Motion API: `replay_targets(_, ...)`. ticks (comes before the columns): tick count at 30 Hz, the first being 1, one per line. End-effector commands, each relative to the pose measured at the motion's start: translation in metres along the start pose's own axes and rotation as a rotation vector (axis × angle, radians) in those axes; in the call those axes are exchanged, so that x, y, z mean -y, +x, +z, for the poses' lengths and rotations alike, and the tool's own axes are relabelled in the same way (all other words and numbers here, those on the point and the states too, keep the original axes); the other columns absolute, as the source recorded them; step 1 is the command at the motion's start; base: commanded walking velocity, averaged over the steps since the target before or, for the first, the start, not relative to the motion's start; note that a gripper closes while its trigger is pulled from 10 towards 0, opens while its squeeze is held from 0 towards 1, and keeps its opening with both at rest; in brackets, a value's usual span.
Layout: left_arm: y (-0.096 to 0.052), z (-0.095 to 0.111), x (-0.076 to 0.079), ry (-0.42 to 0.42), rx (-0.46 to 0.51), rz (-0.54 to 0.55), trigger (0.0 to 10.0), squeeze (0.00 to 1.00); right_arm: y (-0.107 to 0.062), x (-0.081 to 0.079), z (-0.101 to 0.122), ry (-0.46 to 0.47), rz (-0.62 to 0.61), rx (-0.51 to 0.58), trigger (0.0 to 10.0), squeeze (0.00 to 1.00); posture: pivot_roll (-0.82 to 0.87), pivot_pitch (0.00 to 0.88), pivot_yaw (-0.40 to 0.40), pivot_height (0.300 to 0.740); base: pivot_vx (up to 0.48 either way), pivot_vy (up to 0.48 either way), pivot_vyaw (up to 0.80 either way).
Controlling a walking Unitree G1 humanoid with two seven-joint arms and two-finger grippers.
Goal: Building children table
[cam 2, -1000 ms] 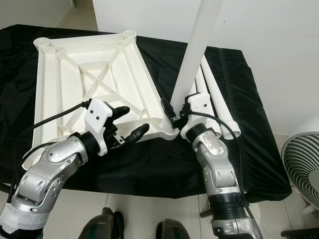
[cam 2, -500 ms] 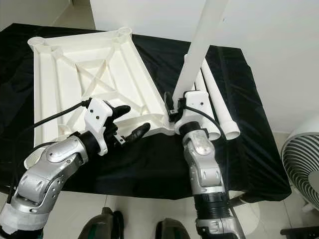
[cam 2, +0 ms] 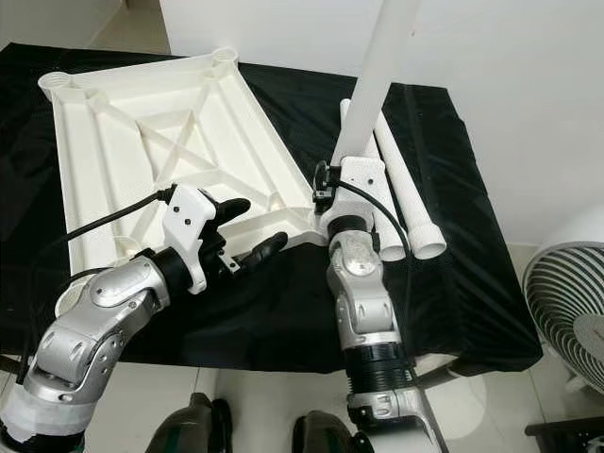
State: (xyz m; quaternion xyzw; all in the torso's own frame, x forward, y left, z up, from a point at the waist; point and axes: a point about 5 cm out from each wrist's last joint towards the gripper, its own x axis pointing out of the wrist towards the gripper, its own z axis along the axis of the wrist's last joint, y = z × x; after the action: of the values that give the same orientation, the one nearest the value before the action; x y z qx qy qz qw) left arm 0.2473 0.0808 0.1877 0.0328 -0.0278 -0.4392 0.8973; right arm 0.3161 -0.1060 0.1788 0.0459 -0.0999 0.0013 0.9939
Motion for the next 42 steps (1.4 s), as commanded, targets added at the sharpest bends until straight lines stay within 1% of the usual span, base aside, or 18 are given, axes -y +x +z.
replay_targets(1,0.002,-0.002,0.002,-0.003,-0.009,0.01,10.0,0.0,-0.003,-0.001,-0.011,0.015,-0.008,-0.048,10.0,0.0,-0.03,0.077,-0.037,0.74,0.0,0.0,0.0)
replay_targets(6,0.001,-0.002,0.002,-0.003,-0.007,0.016,10.0,0.0,-0.004,0.0,-0.013,0.032,0.0,-0.045,10.0,0.0,-0.02,0.071,-0.039,0.74,0.0,0.0,0.0)
replay_targets(14,0.003,-0.001,0.002,-0.004,-0.004,0.012,10.0,0.0,-0.002,0.007,-0.008,0.041,0.021,-0.001,10.0,0.0,-0.03,0.066,-0.038,0.74,0.0,0.0,0.0)
replay_targets(15,0.003,-0.001,0.002,-0.003,-0.003,0.011,10.0,0.0,-0.002,0.009,-0.005,0.056,0.045,0.022,10.0,1.0,-0.03,0.065,-0.038,0.74,0.0,0.0,0.0)
replay_targets(19,0.004,-0.002,0.002,-0.004,-0.002,0.009,10.0,0.0,0.0,0.012,0.0,0.057,0.068,0.053,10.0,1.0,-0.03,0.063,-0.038,0.74,0.0,0.0,0.0)
replay_targets(20,0.005,-0.002,0.003,-0.007,0.001,0.005,10.0,0.0,0.001,0.015,0.002,0.052,0.086,0.06,10.0,1.0,-0.04,0.061,-0.04,0.74,0.0,0.0,0.0)
replay_targets(29,0.008,-0.002,0.006,-0.004,0.004,-0.006,10.0,0.0,0.002,0.019,0.001,0.041,0.137,0.044,10.0,1.0,-0.04,0.06,-0.043,0.74,0.0,0.0,0.0)
replay_targets(30,0.008,-0.002,0.006,-0.005,0.004,-0.007,10.0,0.0,0.002,0.02,-0.001,0.037,0.182,0.023,10.0,0.0,-0.04,0.061,-0.043,0.74,0.0,0.0,0.0)
replay_targets(31,0.009,-0.002,0.006,-0.002,0.002,-0.009,10.0,0.0,0.001,0.022,-0.004,0.028,0.225,0.008,10.0,0.0,-0.04,0.063,-0.044,0.74,0.0,0.0,0.0)
replay_targets(33,0.009,-0.002,0.006,-0.002,0.002,-0.009,10.0,0.0,0.001,0.022,-0.004,0.028,0.225,0.008,10.0,0.0,-0.04,0.063,-0.044,0.74,0.0,0.0,0.0)
replay_targets(36,0.012,-0.004,0.009,-0.001,-0.004,-0.015,10.0,0.0,-0.003,0.03,-0.012,-0.003,0.346,-0.033,10.0,0.0,-0.05,0.068,-0.041,0.74,0.0,0.0,0.0)
replay_targets(37,0.012,-0.004,0.009,-0.001,-0.004,-0.015,10.0,0.0,-0.003,0.03,-0.012,-0.003,0.346,-0.033,10.0,0.0,-0.05,0.068,-0.041,0.74,0.0,0.0,0.0)
replay_targets(38,0.013,-0.005,0.011,0.001,-0.008,-0.019,10.0,0.0,-0.004,0.034,-0.015,-0.009,0.386,-0.054,10.0,0.0,-0.05,0.069,-0.041,0.74,0.0,0.0,0.0)
replay_targets(39,0.013,-0.005,0.011,0.001,-0.008,-0.019,10.0,0.0,-0.004,0.034,-0.015,-0.009,0.386,-0.054,10.0,0.0,-0.05,0.069,-0.041,0.74,0.0,0.0,0.0)
replay_targets(41,0.014,-0.007,0.015,0.006,-0.017,-0.031,10.0,0.0,-0.004,0.044,-0.021,-0.033,0.428,-0.085,10.0,0.0,-0.05,0.069,-0.039,0.74,0.0,0.0,0.0)
replay_targets(42,0.014,-0.007,0.015,0.006,-0.017,-0.031,10.0,0.0,-0.004,0.044,-0.021,-0.033,0.428,-0.085,10.0,0.0,-0.05,0.069,-0.039,0.74,0.0,0.0,0.0)
